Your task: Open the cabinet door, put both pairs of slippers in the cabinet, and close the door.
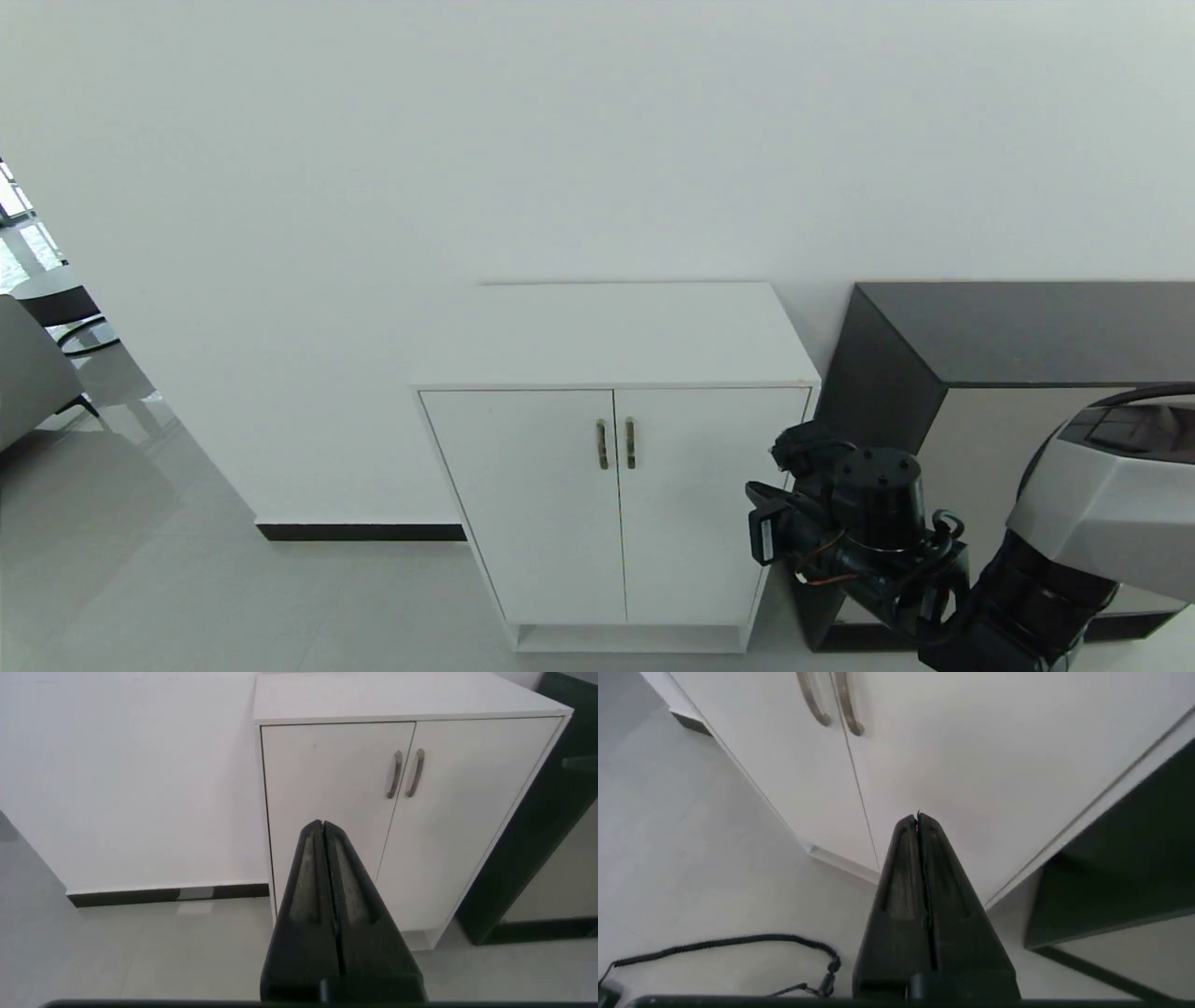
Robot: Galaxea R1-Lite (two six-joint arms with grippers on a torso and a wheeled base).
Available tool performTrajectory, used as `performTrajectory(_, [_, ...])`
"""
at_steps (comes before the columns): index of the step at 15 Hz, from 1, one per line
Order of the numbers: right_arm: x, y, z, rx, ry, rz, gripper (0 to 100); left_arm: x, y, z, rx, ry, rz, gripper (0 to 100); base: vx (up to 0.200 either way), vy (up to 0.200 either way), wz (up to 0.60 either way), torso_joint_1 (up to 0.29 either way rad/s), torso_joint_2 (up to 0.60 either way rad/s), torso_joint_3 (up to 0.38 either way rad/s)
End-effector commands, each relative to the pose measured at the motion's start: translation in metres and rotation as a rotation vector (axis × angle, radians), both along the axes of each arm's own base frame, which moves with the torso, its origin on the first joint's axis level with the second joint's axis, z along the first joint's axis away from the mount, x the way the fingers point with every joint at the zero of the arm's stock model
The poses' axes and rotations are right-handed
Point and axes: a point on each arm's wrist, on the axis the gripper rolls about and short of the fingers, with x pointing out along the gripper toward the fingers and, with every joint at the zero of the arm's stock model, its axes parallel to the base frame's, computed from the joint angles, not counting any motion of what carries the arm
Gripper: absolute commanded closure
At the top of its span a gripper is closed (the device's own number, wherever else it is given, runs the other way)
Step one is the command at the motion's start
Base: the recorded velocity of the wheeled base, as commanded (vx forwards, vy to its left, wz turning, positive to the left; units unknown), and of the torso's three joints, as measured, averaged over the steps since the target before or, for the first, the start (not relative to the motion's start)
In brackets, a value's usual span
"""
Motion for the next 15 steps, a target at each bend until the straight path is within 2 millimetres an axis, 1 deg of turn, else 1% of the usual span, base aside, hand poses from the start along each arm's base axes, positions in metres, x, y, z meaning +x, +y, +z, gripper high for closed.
performTrajectory(1, [-0.002,-0.013,0.014,0.007,-0.020,-0.040,100,0.000,0.000,0.000,0.000,-0.001,0.000,100,0.000,0.000,0.00,0.000,0.00,0.000])
performTrajectory(2, [-0.005,-0.023,0.016,-0.015,-0.006,-0.086,100,0.000,0.000,0.000,0.000,-0.001,0.000,100,0.000,0.000,0.00,0.000,0.00,0.000])
performTrajectory(3, [-0.010,-0.043,0.016,-0.058,0.026,-0.183,100,0.000,0.000,0.000,-0.001,-0.001,0.000,100,0.000,0.000,0.00,0.000,0.00,0.000])
performTrajectory(4, [-0.020,-0.063,0.014,-0.079,0.051,-0.234,100,0.000,0.000,0.000,-0.001,-0.001,0.000,100,0.000,0.000,0.00,0.000,0.00,0.000])
performTrajectory(6, [-0.048,-0.100,0.012,-0.107,0.090,-0.313,100,0.000,0.000,0.000,0.000,-0.001,0.000,100,0.000,0.000,0.00,0.000,0.00,0.000])
performTrajectory(7, [-0.062,-0.116,0.012,-0.120,0.100,-0.348,100,0.000,0.000,0.000,0.000,0.001,0.000,100,0.000,0.000,0.00,0.000,0.00,0.000])
performTrajectory(8, [-0.074,-0.127,0.015,-0.134,0.101,-0.369,100,0.000,0.000,0.000,0.000,0.001,0.000,100,0.000,0.000,0.00,0.000,0.00,0.000])
performTrajectory(9, [-0.089,-0.136,0.015,-0.156,0.110,-0.374,100,0.000,0.000,0.000,0.000,0.001,0.000,100,0.000,0.000,0.00,0.000,0.00,0.000])
performTrajectory(10, [-0.100,-0.141,0.018,-0.157,0.111,-0.377,100,0.000,0.000,0.000,0.000,-0.001,0.000,100,0.000,0.000,0.00,0.000,0.00,0.000])
performTrajectory(12, [-0.113,-0.149,0.029,-0.147,0.112,-0.386,100,0.000,0.000,0.000,-0.001,0.001,0.000,100,0.000,0.000,0.00,0.000,0.00,0.000])
performTrajectory(14, [-0.121,-0.152,0.031,-0.155,0.132,-0.388,100,0.000,0.000,0.000,-0.003,-0.001,0.000,100,0.000,0.000,0.00,0.000,0.00,0.000])
performTrajectory(15, [-0.133,-0.158,0.034,-0.151,0.167,-0.398,100,0.000,0.000,0.000,-0.003,0.001,0.000,100,0.000,0.000,0.00,0.000,0.00,0.000])
